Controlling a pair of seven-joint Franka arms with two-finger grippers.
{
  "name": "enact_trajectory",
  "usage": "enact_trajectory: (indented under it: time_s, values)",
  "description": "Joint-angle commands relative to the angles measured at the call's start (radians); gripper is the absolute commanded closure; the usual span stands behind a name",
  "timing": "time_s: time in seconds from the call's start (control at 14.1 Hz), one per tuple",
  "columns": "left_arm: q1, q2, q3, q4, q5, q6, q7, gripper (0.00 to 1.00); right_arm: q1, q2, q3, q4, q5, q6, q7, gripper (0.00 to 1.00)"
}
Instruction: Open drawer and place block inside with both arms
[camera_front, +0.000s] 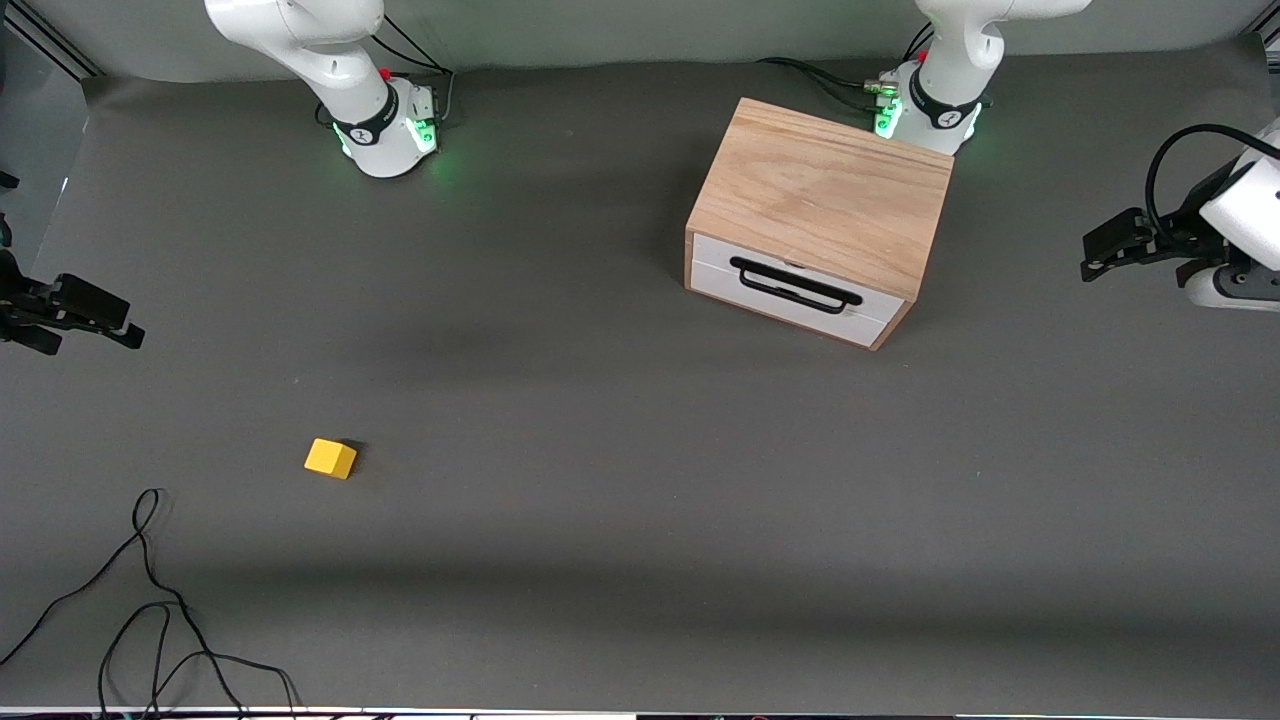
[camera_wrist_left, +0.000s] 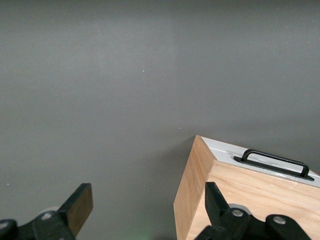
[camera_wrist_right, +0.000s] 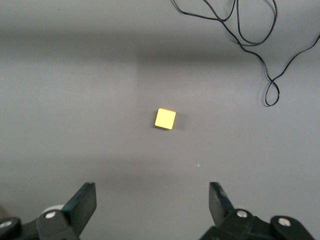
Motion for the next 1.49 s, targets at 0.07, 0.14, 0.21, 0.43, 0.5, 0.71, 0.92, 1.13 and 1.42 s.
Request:
enact_trajectory:
  time_s: [0.07,0.14,0.21,0.43,0.5,0.71,0.92,1.13,1.42]
  values:
    - [-0.016,-0.005,0.014,0.000,0.011,-0.014,0.019,0.00,0.007,0.004,0.003,0.007,-0.016,-0.008,-0.021,0.00]
    - [-0.016,-0.004,0.014,0.003,0.011,-0.014,0.017,0.00,0.007,0.004,0.001,0.007,-0.016,-0.008,-0.022,0.00]
    - [-0.016,-0.004,0.016,0.003,0.011,-0.014,0.017,0.00,0.008,0.003,0.001,0.003,-0.016,-0.009,-0.019,0.00]
    - [-0.012,-0.004,0.014,0.003,0.011,-0.014,0.019,0.00,0.008,0.000,0.001,-0.013,-0.016,-0.024,-0.022,0.00]
    - [-0.009,-0.004,0.016,0.003,0.011,-0.014,0.014,0.00,0.007,0.000,0.001,-0.011,-0.016,-0.024,-0.024,0.00]
    - [-0.023,-0.004,-0.004,0.004,0.008,-0.039,-0.118,0.00,0.007,0.004,0.003,-0.008,-0.016,-0.021,-0.024,0.00]
    - [-0.023,-0.004,-0.116,0.007,0.008,-0.041,-0.428,0.00,0.008,0.018,0.004,-0.009,-0.016,-0.023,-0.022,0.00]
    - [-0.026,0.002,-0.260,0.007,0.009,-0.041,-0.816,0.00,0.008,0.056,0.007,-0.011,-0.007,-0.009,-0.022,0.00]
    - [-0.046,0.056,-0.447,0.010,0.014,-0.024,-1.325,0.00,0.008,0.139,0.007,-0.067,-0.004,0.113,-0.021,0.00]
